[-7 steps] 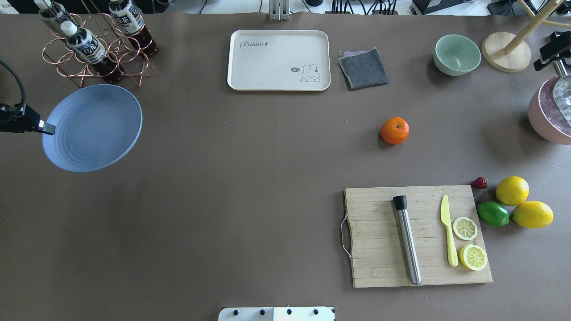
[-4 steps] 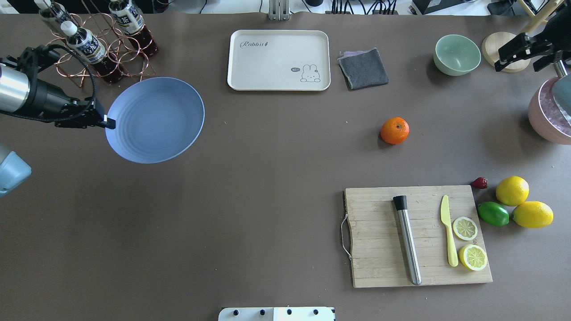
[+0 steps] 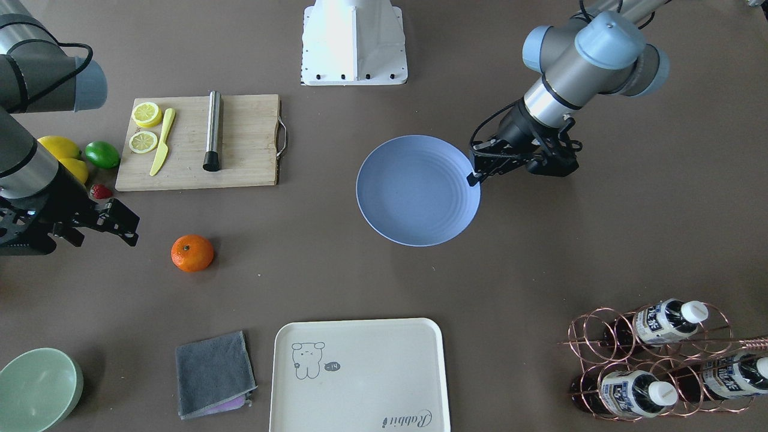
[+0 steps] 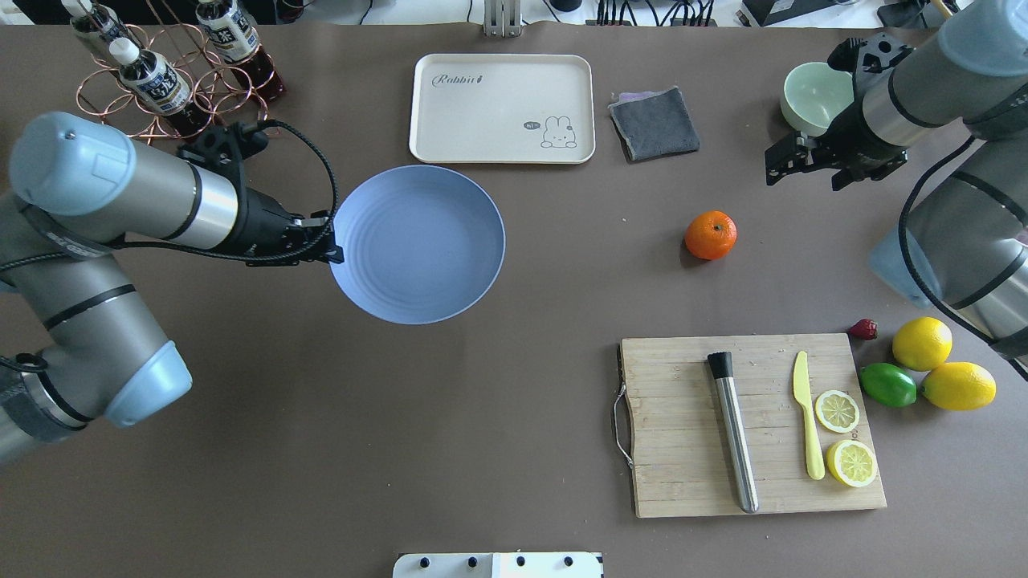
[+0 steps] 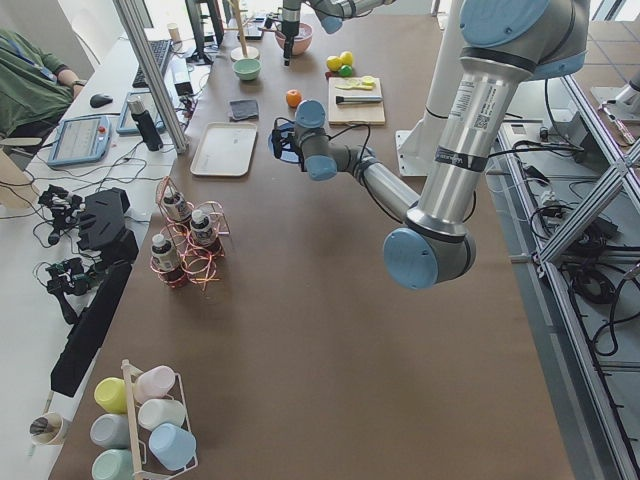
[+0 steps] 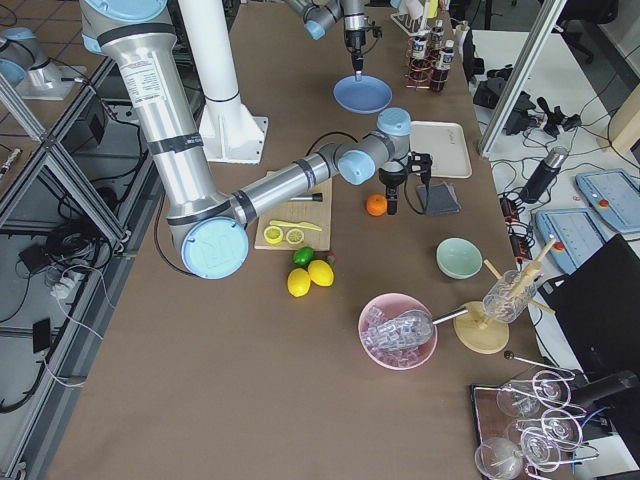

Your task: Pick orange to plate

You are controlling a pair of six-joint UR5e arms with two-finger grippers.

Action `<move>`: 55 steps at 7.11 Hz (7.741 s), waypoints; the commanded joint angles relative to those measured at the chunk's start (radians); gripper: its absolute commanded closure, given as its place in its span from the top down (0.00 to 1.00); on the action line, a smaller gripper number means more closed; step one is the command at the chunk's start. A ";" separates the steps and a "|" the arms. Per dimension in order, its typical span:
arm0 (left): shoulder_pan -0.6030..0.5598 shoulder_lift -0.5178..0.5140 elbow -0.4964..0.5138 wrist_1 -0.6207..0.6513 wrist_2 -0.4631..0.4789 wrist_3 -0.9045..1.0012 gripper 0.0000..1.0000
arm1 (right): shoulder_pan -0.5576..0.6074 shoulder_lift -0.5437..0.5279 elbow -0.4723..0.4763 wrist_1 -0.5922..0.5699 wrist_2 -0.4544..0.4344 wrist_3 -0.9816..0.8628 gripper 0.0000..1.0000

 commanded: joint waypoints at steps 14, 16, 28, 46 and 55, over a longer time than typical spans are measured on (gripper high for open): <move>0.343 -0.104 0.109 0.045 0.426 -0.046 0.98 | -0.195 0.120 -0.239 0.145 -0.180 0.123 0.70; 0.340 -0.102 0.107 0.044 0.425 -0.046 0.98 | -0.186 0.121 -0.215 0.135 -0.154 0.122 0.00; -0.229 0.232 -0.052 0.076 0.130 0.662 0.98 | -0.568 0.425 -0.044 -0.215 -0.421 0.453 0.00; -0.868 0.536 -0.038 0.328 -0.178 1.497 0.98 | 0.290 -0.112 0.238 -0.505 0.149 -0.567 1.00; -0.949 0.590 -0.026 0.319 -0.308 1.497 0.98 | 0.766 -0.320 -0.081 -0.346 0.208 -0.983 1.00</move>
